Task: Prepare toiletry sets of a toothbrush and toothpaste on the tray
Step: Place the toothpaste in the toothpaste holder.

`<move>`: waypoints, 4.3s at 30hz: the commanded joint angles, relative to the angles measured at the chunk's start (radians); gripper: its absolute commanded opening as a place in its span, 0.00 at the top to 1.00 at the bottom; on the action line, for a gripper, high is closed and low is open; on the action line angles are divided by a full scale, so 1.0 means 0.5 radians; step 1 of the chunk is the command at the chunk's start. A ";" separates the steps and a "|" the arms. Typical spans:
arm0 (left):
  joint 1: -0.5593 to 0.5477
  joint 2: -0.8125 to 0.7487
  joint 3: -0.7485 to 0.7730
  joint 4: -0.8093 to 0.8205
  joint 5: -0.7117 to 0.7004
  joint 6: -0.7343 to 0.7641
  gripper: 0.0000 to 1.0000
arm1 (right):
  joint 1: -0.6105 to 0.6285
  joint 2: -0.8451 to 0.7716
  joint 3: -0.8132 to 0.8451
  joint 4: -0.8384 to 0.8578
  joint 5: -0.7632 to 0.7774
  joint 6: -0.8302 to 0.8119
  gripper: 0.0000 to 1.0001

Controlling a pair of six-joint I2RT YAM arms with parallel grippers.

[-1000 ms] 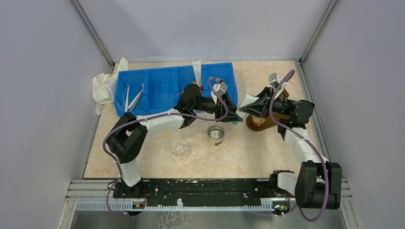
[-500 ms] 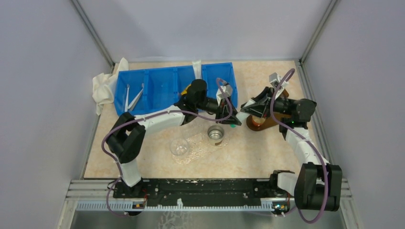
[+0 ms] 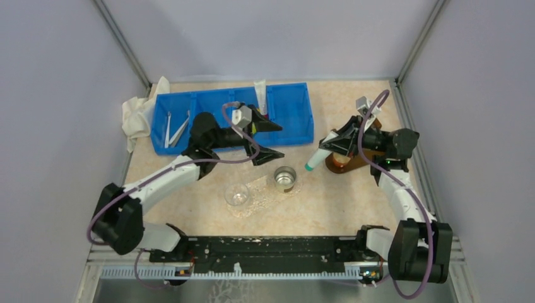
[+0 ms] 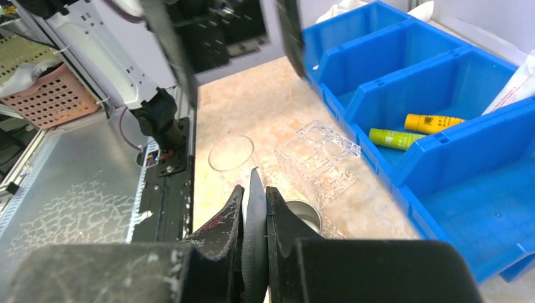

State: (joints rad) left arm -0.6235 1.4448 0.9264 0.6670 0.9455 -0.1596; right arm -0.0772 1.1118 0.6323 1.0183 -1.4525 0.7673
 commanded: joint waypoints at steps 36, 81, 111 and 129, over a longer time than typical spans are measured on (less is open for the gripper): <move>0.298 -0.372 -0.259 0.000 -1.059 0.094 0.01 | -0.284 -0.157 0.734 -2.597 1.036 -1.948 1.00; 0.335 -0.302 -0.226 -0.044 -1.007 0.115 0.01 | 0.001 0.297 0.543 -1.652 2.327 -1.550 1.00; 0.345 -0.296 -0.223 -0.058 -0.989 0.125 0.01 | 0.043 0.629 0.587 -1.534 2.332 -1.637 1.00; 0.356 -0.300 -0.228 -0.061 -1.007 0.128 0.01 | 0.125 0.536 0.624 -1.686 2.357 -1.792 0.43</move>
State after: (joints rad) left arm -0.4530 1.2949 0.8021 0.6323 0.4377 -0.1036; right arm -0.0219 1.4746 0.8848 0.1699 -0.2565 -0.1009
